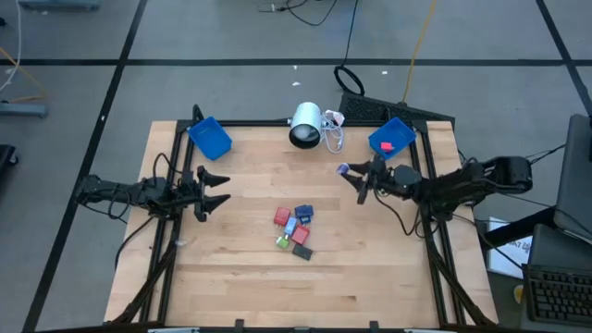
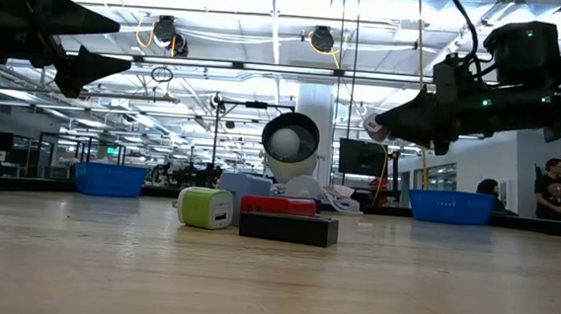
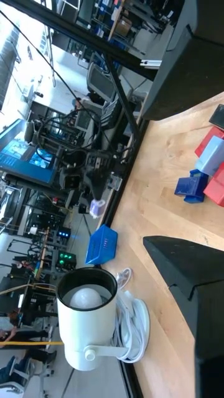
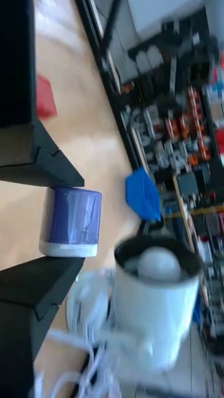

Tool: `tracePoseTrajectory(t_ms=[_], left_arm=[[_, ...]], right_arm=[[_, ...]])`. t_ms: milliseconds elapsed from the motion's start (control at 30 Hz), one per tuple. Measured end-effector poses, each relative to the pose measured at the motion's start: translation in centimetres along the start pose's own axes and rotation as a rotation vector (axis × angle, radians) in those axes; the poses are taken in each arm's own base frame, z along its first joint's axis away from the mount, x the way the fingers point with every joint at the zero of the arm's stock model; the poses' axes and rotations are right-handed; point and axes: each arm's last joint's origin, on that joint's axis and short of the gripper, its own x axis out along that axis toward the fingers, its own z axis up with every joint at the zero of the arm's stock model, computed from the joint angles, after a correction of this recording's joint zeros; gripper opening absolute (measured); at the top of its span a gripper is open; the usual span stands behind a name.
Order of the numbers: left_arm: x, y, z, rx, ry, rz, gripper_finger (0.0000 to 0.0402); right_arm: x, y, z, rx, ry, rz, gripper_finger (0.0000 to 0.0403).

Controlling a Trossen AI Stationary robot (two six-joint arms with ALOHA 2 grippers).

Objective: Pick & Place Office items
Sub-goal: Put the purple charger adapter into the right blue bin

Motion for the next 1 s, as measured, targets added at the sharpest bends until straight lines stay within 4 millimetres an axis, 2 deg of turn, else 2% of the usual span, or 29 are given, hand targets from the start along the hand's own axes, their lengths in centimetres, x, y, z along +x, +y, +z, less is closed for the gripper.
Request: tracePoseTrajectory(t_ms=[167,400,1000], left_arm=[[0.0,0.0,0.0,0.000,0.000,0.000,0.0324],[0.0,0.0,0.0,0.000,0.000,0.000,0.0324],[0.0,0.0,0.0,0.000,0.000,0.000,0.0324]], right_arm=[[0.1,-1.6,0.3,0.002,-0.016,-0.108,0.0158],[0.0,-4.2,0.5,0.002,-0.031,-0.373,0.0151],[-1.5,-9.4,0.5,0.036,0.042,-0.668,0.0154]])
